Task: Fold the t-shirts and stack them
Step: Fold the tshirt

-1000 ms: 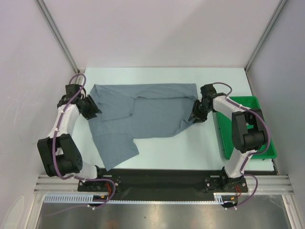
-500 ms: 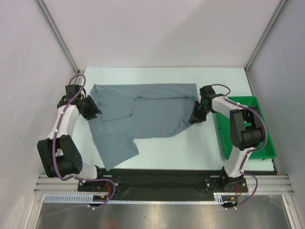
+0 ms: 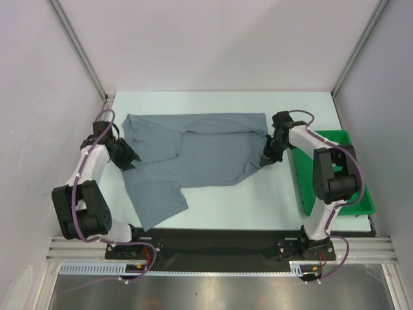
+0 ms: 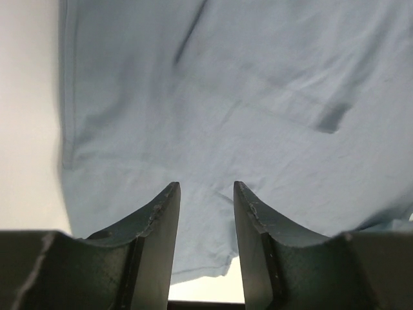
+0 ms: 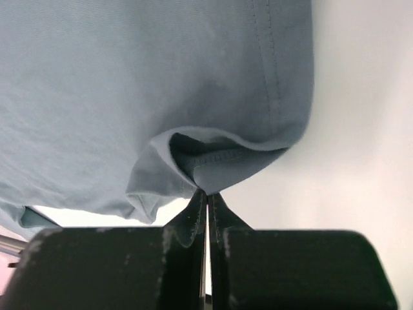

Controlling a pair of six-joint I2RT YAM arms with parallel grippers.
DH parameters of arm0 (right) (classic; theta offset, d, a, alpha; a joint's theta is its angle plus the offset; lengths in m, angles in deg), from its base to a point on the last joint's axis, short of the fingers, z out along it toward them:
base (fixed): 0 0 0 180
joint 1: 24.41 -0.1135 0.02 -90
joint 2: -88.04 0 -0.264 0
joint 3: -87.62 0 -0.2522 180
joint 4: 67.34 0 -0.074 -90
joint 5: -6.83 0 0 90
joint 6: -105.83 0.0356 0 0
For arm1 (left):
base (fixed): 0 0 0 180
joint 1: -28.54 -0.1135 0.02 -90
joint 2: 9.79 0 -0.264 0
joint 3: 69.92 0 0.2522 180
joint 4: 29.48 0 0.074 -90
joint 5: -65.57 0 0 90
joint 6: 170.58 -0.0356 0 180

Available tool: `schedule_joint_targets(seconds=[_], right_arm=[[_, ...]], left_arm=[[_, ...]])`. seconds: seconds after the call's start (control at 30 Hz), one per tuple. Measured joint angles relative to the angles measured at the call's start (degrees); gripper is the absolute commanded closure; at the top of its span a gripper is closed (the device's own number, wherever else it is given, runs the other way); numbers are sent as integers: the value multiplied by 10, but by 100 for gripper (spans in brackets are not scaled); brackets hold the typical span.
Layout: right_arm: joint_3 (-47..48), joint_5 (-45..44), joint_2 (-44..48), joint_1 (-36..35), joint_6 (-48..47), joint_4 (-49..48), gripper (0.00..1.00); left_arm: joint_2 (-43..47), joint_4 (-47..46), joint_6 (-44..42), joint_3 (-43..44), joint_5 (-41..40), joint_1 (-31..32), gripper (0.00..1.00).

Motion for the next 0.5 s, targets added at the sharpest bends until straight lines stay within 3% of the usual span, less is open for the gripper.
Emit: schedule_joint_targets(seconds=[0.2, 0.5], right_arm=[[28, -17, 38, -15, -22, 54, 100], [27, -17, 55, -28, -46, 90, 100]], left_arm=[[19, 38, 73, -107, -5, -1, 60], [93, 136, 79, -110, -113, 29, 59]])
